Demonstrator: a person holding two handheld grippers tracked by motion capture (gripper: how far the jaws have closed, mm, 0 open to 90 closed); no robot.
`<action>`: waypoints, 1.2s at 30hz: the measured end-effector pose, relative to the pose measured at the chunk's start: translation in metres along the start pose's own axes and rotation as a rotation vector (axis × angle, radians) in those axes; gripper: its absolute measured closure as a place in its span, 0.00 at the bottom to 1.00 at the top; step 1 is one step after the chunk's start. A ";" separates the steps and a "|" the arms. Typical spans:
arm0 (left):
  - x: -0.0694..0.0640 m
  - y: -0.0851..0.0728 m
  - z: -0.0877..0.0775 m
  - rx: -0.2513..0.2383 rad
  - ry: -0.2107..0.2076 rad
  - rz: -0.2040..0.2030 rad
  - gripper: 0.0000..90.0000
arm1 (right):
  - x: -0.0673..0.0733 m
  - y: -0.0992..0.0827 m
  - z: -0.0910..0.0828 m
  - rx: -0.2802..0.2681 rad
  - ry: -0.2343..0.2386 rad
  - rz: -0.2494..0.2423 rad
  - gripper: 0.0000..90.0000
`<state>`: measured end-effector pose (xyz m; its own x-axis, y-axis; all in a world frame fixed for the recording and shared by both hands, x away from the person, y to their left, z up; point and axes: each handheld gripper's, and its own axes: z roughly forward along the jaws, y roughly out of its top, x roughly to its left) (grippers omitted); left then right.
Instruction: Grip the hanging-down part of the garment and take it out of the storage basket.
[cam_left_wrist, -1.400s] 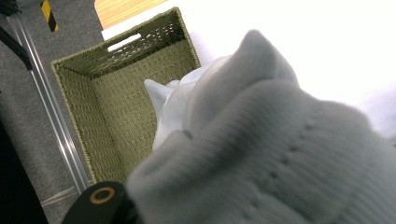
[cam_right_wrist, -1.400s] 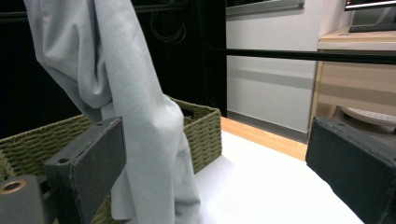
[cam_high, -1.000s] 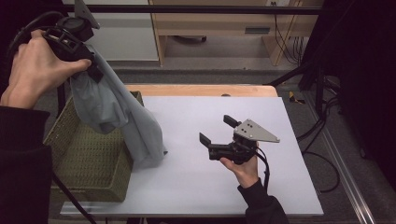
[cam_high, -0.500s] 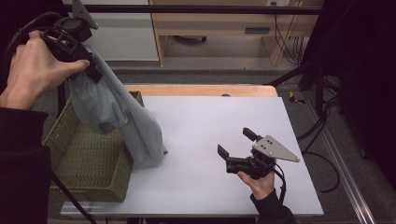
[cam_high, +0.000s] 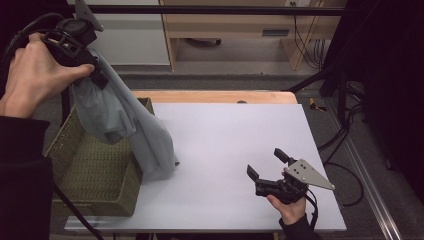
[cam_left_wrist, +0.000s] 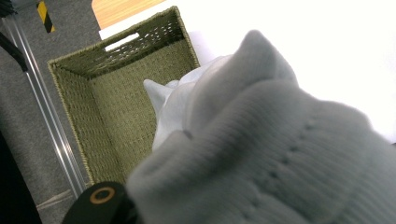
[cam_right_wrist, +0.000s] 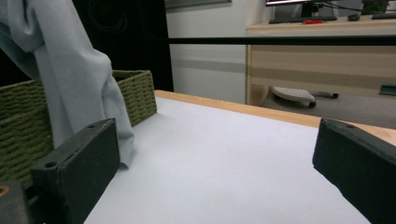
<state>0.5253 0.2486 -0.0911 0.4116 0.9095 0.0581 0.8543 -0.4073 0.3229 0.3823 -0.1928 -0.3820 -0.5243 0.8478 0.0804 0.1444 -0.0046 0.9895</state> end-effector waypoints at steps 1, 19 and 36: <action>0.000 0.000 0.000 -0.001 0.000 0.000 0.85 | -0.001 -0.002 -0.001 0.005 -0.007 0.003 0.01; -0.002 0.000 0.000 -0.006 0.000 0.005 0.85 | -0.010 -0.026 -0.014 0.005 -0.114 0.023 0.01; -0.003 0.001 0.000 -0.006 -0.001 0.007 0.85 | -0.010 -0.033 -0.012 0.035 -0.108 0.027 0.01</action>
<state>0.5254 0.2454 -0.0912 0.4176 0.9067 0.0596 0.8496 -0.4129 0.3282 0.3723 -0.2074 -0.4141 -0.4263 0.8999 0.0915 0.1876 -0.0109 0.9822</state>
